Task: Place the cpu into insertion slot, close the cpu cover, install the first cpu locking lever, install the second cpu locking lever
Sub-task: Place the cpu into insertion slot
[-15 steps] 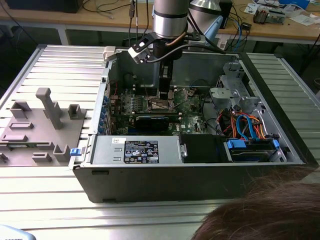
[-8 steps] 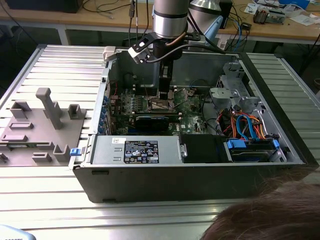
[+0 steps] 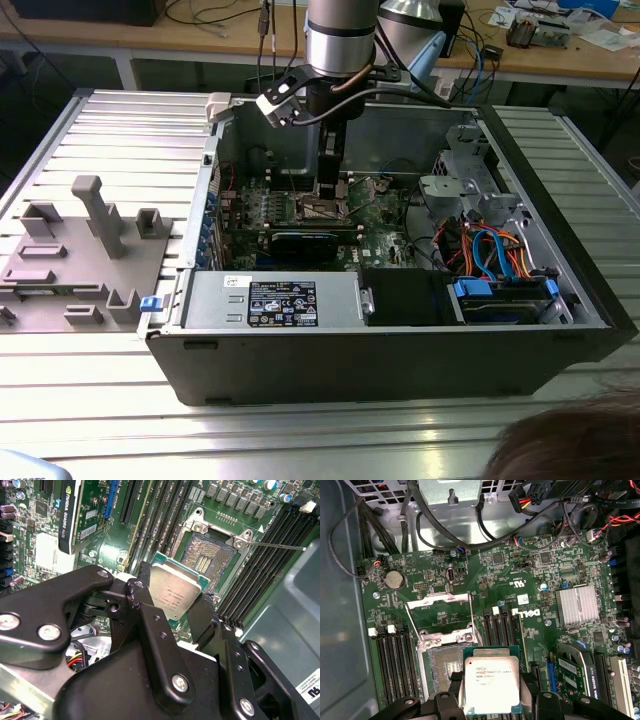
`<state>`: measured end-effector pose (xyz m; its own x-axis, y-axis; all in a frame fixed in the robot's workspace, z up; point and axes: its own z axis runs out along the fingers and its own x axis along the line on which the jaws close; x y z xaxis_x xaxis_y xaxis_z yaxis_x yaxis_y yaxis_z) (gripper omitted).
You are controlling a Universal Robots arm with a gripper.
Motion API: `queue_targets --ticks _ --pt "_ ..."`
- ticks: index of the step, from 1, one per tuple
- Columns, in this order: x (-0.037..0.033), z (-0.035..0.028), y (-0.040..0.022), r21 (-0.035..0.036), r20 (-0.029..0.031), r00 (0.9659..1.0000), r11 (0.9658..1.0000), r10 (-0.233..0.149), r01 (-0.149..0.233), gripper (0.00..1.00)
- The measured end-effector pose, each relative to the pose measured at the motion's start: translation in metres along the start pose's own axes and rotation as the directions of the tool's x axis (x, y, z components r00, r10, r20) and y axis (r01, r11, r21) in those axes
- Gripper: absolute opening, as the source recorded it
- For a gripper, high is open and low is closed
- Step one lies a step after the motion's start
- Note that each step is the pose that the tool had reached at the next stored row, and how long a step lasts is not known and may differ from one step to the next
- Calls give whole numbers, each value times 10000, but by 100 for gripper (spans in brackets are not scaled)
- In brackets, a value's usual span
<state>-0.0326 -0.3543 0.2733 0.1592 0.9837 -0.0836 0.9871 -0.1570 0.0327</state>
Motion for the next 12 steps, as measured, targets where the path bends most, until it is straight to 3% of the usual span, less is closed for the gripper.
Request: queue_targets --ticks 12 --pt "0 2 0 5 2 10000 10000 56 -56 54"
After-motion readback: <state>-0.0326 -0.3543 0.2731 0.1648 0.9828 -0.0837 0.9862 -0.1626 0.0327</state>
